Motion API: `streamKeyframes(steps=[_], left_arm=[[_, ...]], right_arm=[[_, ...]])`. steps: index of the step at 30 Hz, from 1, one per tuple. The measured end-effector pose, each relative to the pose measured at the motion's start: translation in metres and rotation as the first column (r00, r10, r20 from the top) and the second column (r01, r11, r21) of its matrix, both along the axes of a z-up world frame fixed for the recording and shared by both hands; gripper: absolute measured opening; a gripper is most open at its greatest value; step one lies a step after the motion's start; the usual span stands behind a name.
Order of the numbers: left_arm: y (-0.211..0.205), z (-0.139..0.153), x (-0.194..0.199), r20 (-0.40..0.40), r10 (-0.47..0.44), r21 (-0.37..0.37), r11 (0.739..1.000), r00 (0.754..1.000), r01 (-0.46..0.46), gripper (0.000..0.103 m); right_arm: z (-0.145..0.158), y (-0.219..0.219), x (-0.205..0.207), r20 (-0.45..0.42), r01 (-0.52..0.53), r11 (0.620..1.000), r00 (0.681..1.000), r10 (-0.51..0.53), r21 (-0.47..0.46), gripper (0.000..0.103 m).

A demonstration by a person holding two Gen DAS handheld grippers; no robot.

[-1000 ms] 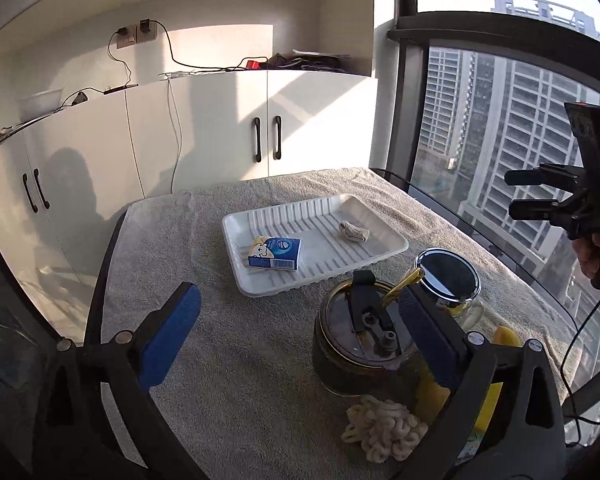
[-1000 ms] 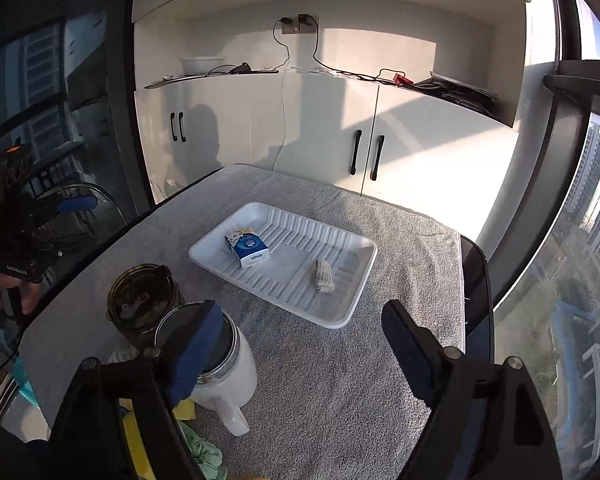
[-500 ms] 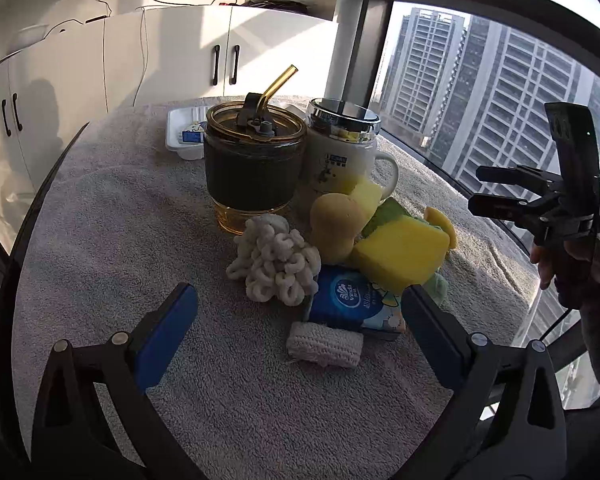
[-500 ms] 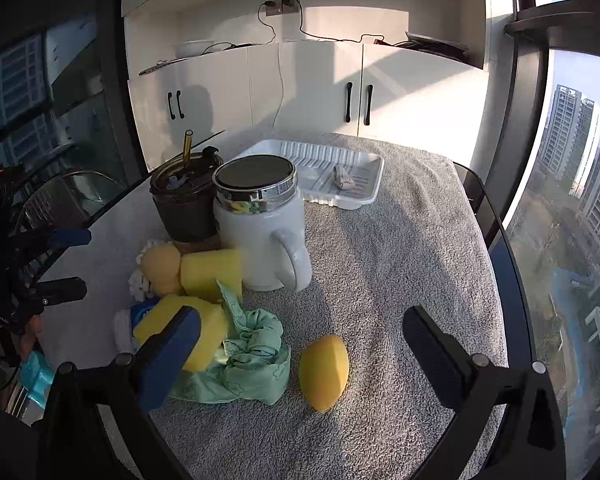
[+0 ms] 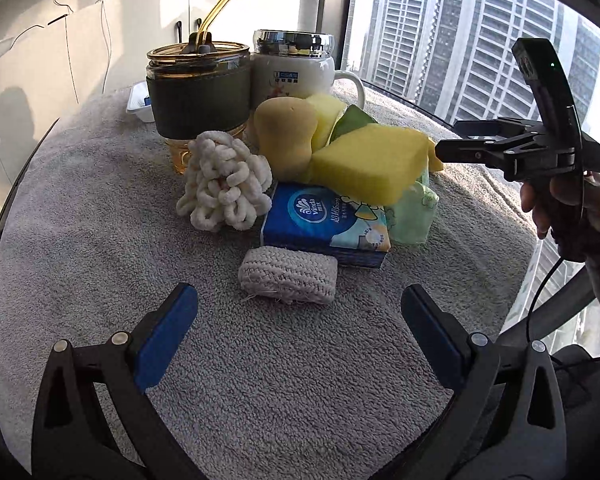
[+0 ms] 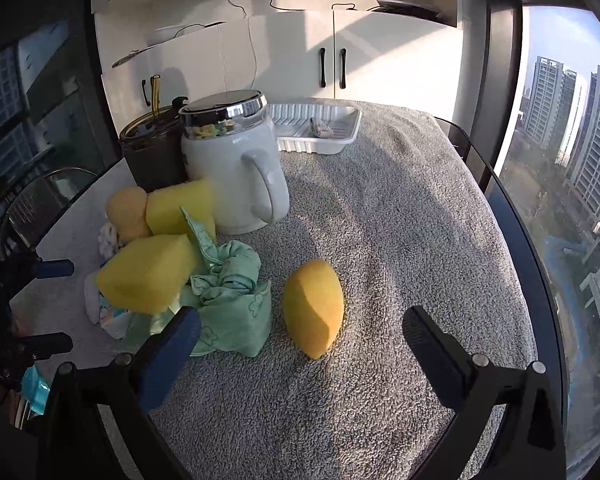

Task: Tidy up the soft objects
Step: 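Move both tools back toward the cluster of soft items, then grasp the knitted pad with the left gripper while the right grasps the yellow makeup sponge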

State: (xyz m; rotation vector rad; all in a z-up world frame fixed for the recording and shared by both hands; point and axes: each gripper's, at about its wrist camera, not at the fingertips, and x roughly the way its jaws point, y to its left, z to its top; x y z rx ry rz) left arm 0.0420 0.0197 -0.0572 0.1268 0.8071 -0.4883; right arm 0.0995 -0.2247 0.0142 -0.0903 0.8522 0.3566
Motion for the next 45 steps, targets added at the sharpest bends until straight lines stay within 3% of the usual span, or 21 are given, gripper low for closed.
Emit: streamKeyframes(steps=[11,15,19,25,30,41,44,45], left_arm=[[-0.004,-0.003,0.022,-0.02,0.032,0.005,0.999,0.999,-0.032,0.103],[-0.005,-0.005,0.024,-0.032,0.029,0.011,1.0,0.999,-0.029,0.103],[-0.005,-0.006,0.028,-0.04,0.025,0.009,1.0,0.999,-0.025,0.103],[-0.004,-0.009,0.033,-0.068,0.044,0.022,0.999,0.997,-0.042,0.103],[-0.004,-0.008,0.046,-0.085,0.052,0.026,0.998,0.995,-0.049,0.103],[-0.006,-0.009,0.056,-0.091,0.059,0.05,0.997,0.994,-0.054,0.103],[0.0,-0.008,0.052,-0.084,0.067,0.036,0.997,0.994,-0.064,0.097],[0.002,-0.007,0.051,-0.072,0.077,0.047,0.996,0.994,-0.074,0.084]], right_arm=[[-0.017,-0.009,0.021,-0.022,0.029,0.999,0.999,-0.029,-0.027,0.093],[-0.019,-0.011,0.022,-0.046,0.015,1.0,0.999,-0.015,-0.009,0.083],[-0.011,-0.019,0.018,-0.051,0.009,0.999,0.999,-0.007,0.038,0.083],[-0.02,-0.007,0.024,-0.056,-0.019,0.997,0.998,0.015,-0.076,0.082],[-0.033,0.001,0.033,-0.104,-0.055,0.996,0.993,0.047,-0.068,0.07],[-0.036,0.004,0.033,-0.096,-0.059,0.995,0.994,0.052,-0.074,0.065],[-0.035,0.004,0.031,-0.091,-0.062,0.995,0.994,0.054,-0.078,0.064],[-0.035,0.005,0.031,-0.089,-0.064,0.995,0.994,0.057,-0.078,0.059]])
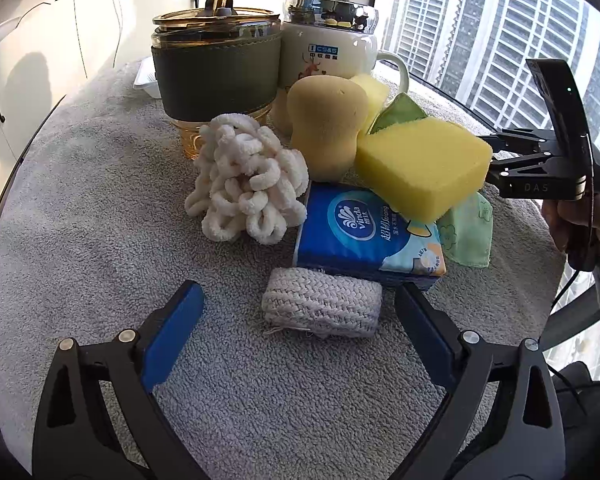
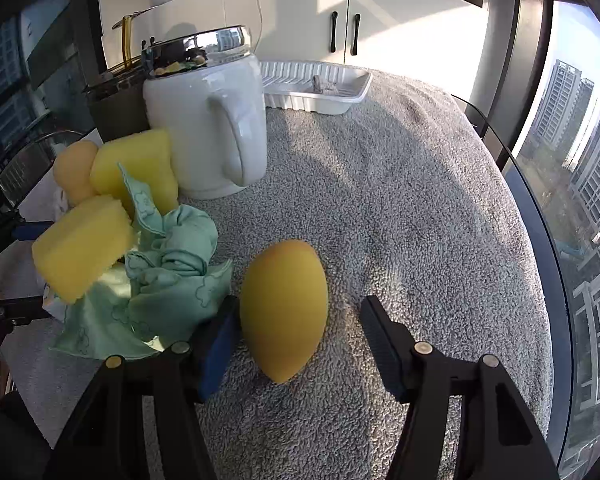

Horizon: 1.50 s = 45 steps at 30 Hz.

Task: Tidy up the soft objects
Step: 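Grasp the knitted pad with the left gripper while the right grasps the yellow makeup sponge, then carry the pad and sponge to the white tray and release both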

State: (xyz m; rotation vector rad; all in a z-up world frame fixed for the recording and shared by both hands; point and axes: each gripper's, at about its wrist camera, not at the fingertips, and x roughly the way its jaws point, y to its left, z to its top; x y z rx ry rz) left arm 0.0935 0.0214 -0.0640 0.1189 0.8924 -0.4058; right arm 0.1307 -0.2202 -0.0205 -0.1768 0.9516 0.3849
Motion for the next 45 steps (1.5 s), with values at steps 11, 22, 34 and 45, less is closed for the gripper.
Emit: streamKeyframes(steps=[11,22,34,45], left_arm=[[0.008,0.003,0.001,0.023,0.024,0.017,1.0,0.999,-0.024,0.05],[0.027,0.011,-0.01,0.054,0.092,-0.013,0.996,0.994,-0.092,0.049],[0.046,0.059,-0.032,0.127,0.146,-0.029,0.989,0.981,-0.143,0.049],[0.062,0.104,-0.017,0.214,0.163,-0.035,0.987,0.963,-0.159,0.049]], right_arm=[[0.003,-0.001,-0.001,0.014,0.003,1.0,1.0,-0.003,0.008,0.04],[0.006,-0.006,-0.005,0.027,0.021,1.0,0.999,-0.022,0.019,0.039],[0.038,-0.007,-0.025,0.064,0.021,1.0,0.998,-0.02,-0.002,0.039],[0.094,0.005,-0.024,0.132,-0.033,0.999,0.991,0.032,0.002,0.039]])
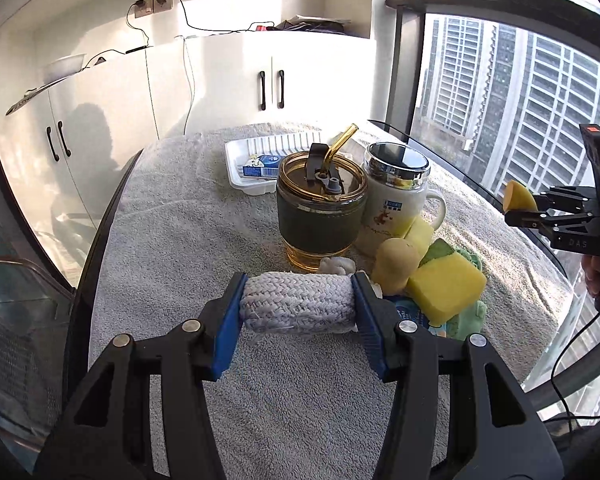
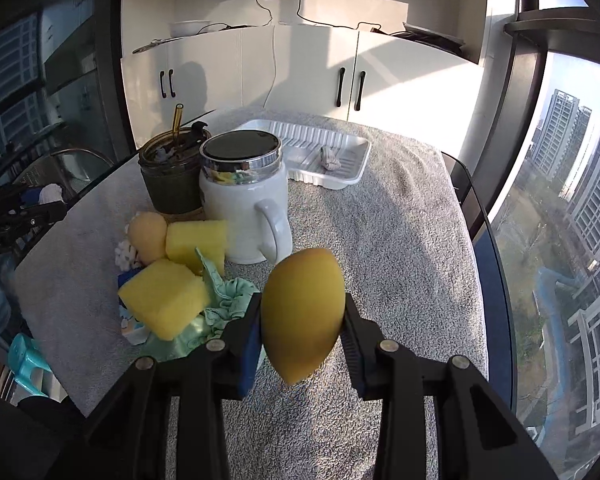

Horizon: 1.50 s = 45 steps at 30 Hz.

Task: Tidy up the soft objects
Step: 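Carry the pad and sponge to the white tray and release both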

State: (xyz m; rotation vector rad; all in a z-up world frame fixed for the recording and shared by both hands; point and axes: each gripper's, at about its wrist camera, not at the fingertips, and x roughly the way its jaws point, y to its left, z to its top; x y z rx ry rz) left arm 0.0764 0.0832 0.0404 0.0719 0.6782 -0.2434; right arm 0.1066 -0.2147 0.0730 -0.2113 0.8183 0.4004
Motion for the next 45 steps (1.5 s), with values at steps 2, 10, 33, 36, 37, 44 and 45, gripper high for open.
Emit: streamKeyframes(steps=[2,10,33,36,37,44,45], left_arm=[[0.005,0.011,0.006,0.021,0.003,0.004,1.0,1.0,-0.003,0.049],[0.02,0.053,0.045,0.09,0.003,0.031,1.0,0.996,-0.006,0.049],[-0.006,0.024,0.326,-0.072,-0.061,0.081,0.994,0.996,0.067,0.049],[-0.018,0.003,0.347,-0.116,-0.08,0.085,0.992,0.99,0.09,0.049],[-0.021,-0.005,0.354,-0.132,-0.085,0.09,0.991,0.988,0.097,0.049],[-0.035,-0.051,0.393,-0.223,-0.102,0.095,0.987,0.969,0.126,0.049],[-0.037,-0.056,0.397,-0.228,-0.101,0.102,0.987,0.968,0.127,0.049]], right_arm=[[0.011,0.002,0.005,0.017,-0.008,1.0,1.0,0.008,-0.003,0.039],[0.053,0.008,0.034,0.09,-0.035,0.999,0.995,0.038,-0.036,0.039],[0.038,0.07,0.268,-0.034,-0.15,0.978,0.989,0.147,-0.148,0.039],[0.012,0.085,0.291,-0.079,-0.192,0.968,0.98,0.181,-0.162,0.039],[0.004,0.09,0.297,-0.094,-0.205,0.965,0.977,0.192,-0.161,0.039],[-0.049,0.118,0.325,-0.175,-0.291,0.942,0.949,0.262,-0.169,0.039],[-0.054,0.121,0.328,-0.183,-0.299,0.939,0.946,0.269,-0.169,0.039]])
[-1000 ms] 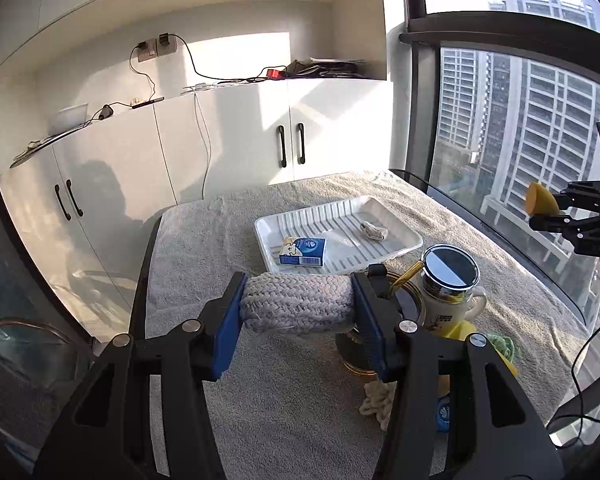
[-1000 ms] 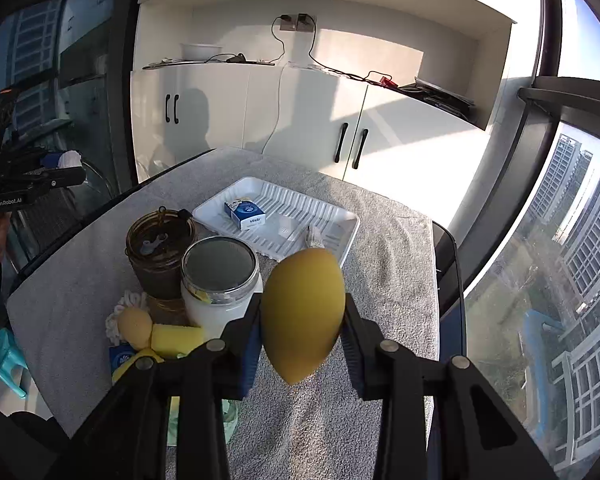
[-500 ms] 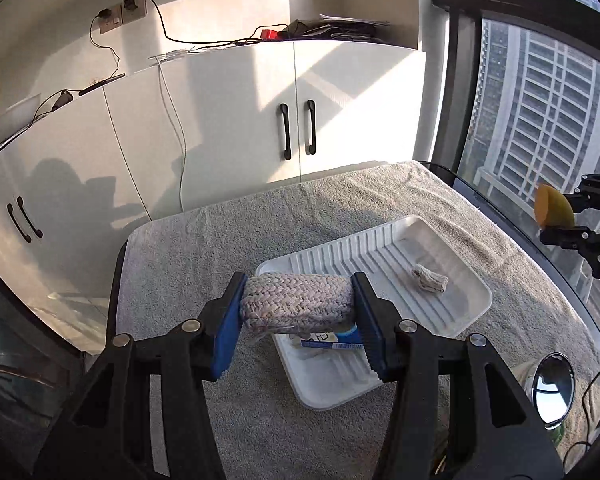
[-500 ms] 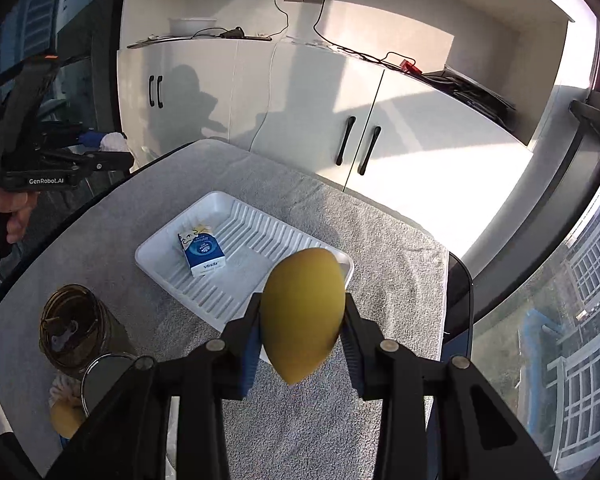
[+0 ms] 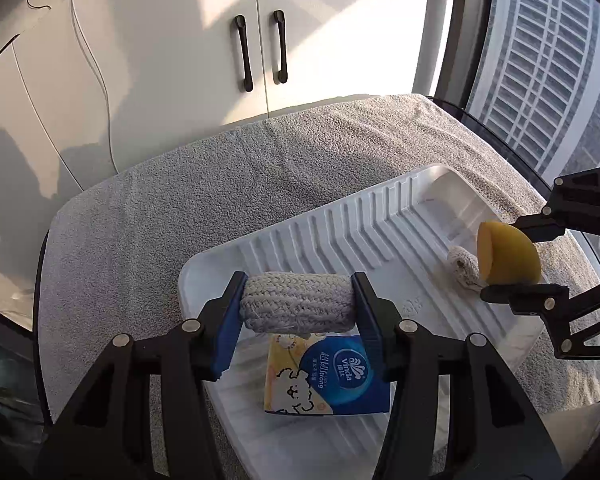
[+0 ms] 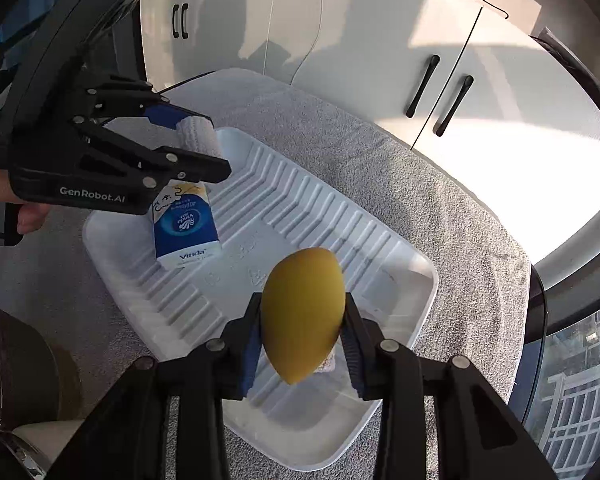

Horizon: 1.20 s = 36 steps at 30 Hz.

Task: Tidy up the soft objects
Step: 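Carry the pad and sponge to the white tray and release both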

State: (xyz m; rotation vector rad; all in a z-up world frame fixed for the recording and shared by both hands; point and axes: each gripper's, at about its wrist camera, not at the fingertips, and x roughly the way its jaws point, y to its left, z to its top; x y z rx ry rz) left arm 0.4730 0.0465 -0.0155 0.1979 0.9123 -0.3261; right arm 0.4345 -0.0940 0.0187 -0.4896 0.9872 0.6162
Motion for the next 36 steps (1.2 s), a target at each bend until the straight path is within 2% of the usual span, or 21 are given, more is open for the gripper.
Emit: streamKeyframes(steps=[11,23,26,28,32,36], left_arm=[[-0.013,-0.033,0.018,-0.038,-0.01,0.042,0.999,0.999,0.011,0.049],[-0.022,-0.043,0.028,-0.103,0.011,0.106,0.994,0.995,0.0,0.052],[-0.021,-0.044,0.031,-0.117,0.024,0.107,0.994,0.993,-0.012,0.065],[-0.019,-0.045,0.029,-0.128,0.024,0.101,0.995,0.991,-0.011,0.072],[-0.019,-0.044,0.026,-0.123,0.03,0.096,0.995,0.992,-0.018,0.082],[-0.016,-0.03,0.02,-0.088,0.024,0.053,0.998,0.996,-0.019,0.101]], right_arm=[[-0.032,0.022,0.008,-0.031,-0.046,0.999,0.998,0.046,0.004,0.039],[-0.051,0.03,0.011,-0.061,-0.052,0.999,0.997,0.051,-0.013,0.04],[-0.051,0.029,0.011,-0.065,-0.053,0.998,0.997,0.052,-0.016,0.042],[-0.05,0.029,0.009,-0.061,-0.047,0.999,0.997,0.046,-0.025,0.051],[-0.048,0.028,0.006,-0.042,-0.04,0.999,0.998,0.038,-0.034,0.062],[-0.037,0.023,0.001,-0.014,-0.029,0.999,0.999,0.029,-0.018,0.074]])
